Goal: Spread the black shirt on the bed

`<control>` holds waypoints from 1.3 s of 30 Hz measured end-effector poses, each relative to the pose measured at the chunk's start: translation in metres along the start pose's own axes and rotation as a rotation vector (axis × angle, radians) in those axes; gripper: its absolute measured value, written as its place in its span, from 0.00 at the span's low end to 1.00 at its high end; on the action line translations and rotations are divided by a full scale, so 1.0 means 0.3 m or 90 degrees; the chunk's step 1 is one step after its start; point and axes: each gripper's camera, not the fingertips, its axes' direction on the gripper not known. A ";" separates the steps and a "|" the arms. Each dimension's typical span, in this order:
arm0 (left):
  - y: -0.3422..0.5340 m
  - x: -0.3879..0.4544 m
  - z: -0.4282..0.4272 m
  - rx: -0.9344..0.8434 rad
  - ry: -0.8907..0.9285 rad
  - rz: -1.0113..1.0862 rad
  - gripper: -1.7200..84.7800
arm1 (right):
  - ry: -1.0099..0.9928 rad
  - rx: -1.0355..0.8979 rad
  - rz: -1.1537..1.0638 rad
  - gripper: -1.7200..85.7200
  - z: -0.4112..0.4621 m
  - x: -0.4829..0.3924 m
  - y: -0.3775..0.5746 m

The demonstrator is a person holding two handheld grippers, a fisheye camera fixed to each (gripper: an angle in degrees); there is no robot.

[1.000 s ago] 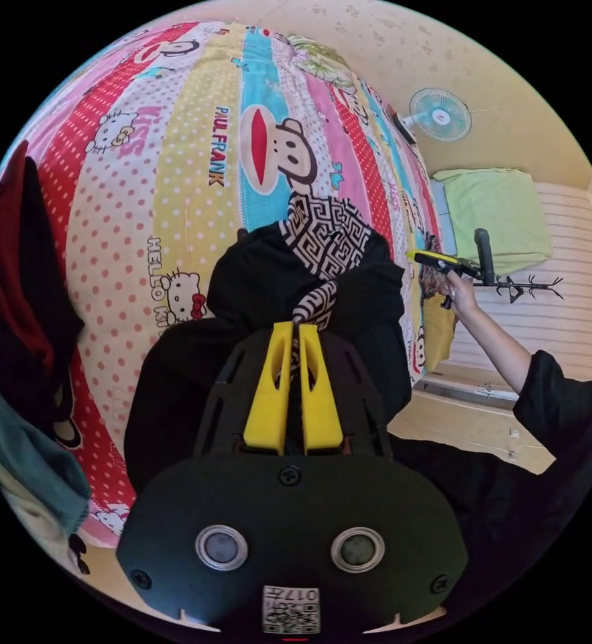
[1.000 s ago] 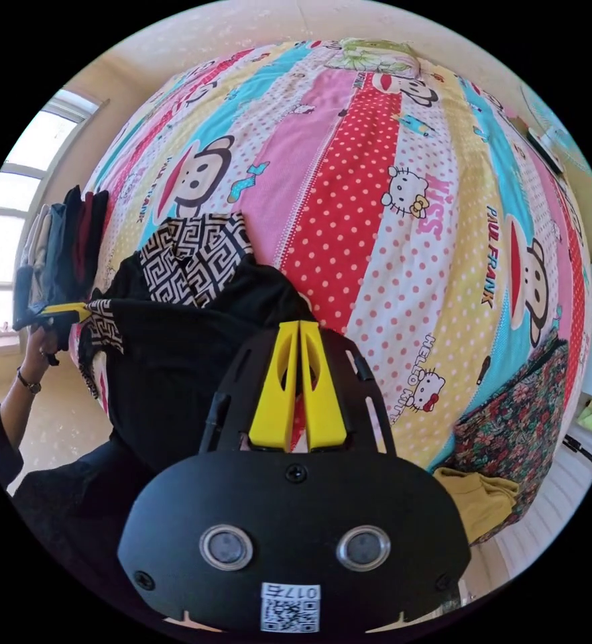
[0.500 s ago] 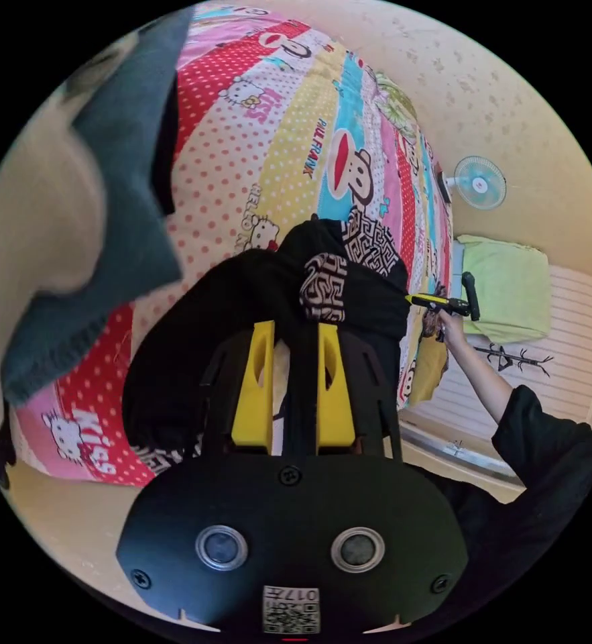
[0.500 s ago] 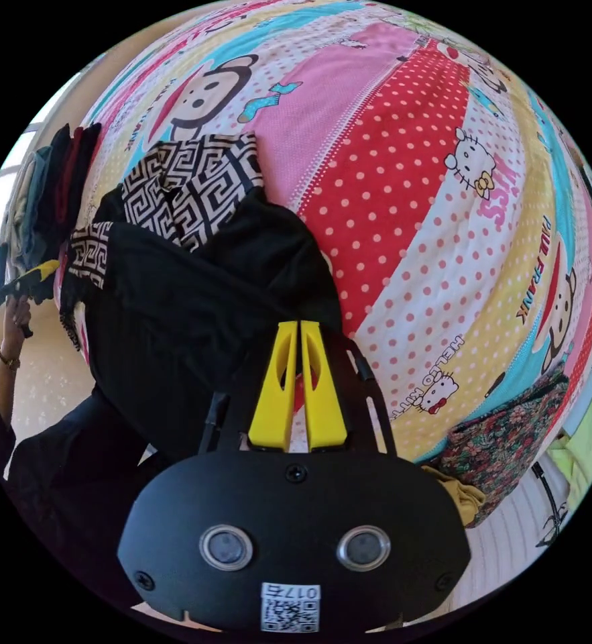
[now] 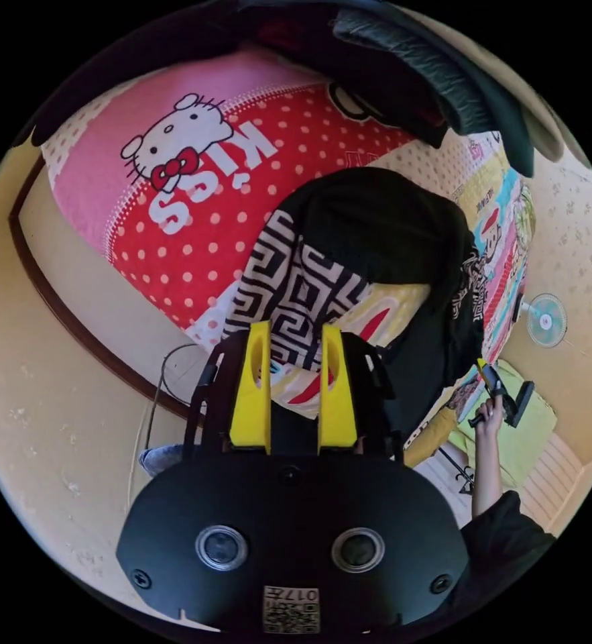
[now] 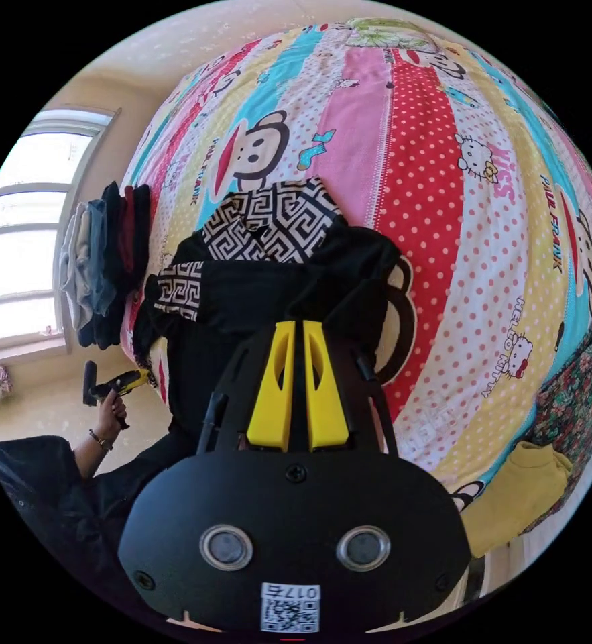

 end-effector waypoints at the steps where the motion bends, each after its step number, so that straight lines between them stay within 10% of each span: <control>1: -0.001 -0.025 -0.018 0.005 0.049 -0.012 0.14 | -0.001 -0.009 -0.012 0.05 0.012 -0.020 0.004; 16: 0.188 -0.288 0.315 0.072 0.761 -0.516 0.20 | -0.178 -0.122 0.090 0.04 0.277 -0.103 0.045; 23: 0.276 -0.323 0.487 0.125 0.887 -0.748 0.12 | -0.125 -0.142 0.027 0.03 0.230 -0.108 -0.037; 32: 0.251 -0.488 -0.038 0.463 0.693 -0.292 0.07 | -0.142 -0.124 0.102 0.02 0.198 0.105 -0.010; 39: 0.283 0.203 -0.390 0.443 0.451 0.284 0.07 | -0.176 -0.090 0.142 0.03 0.192 0.219 0.080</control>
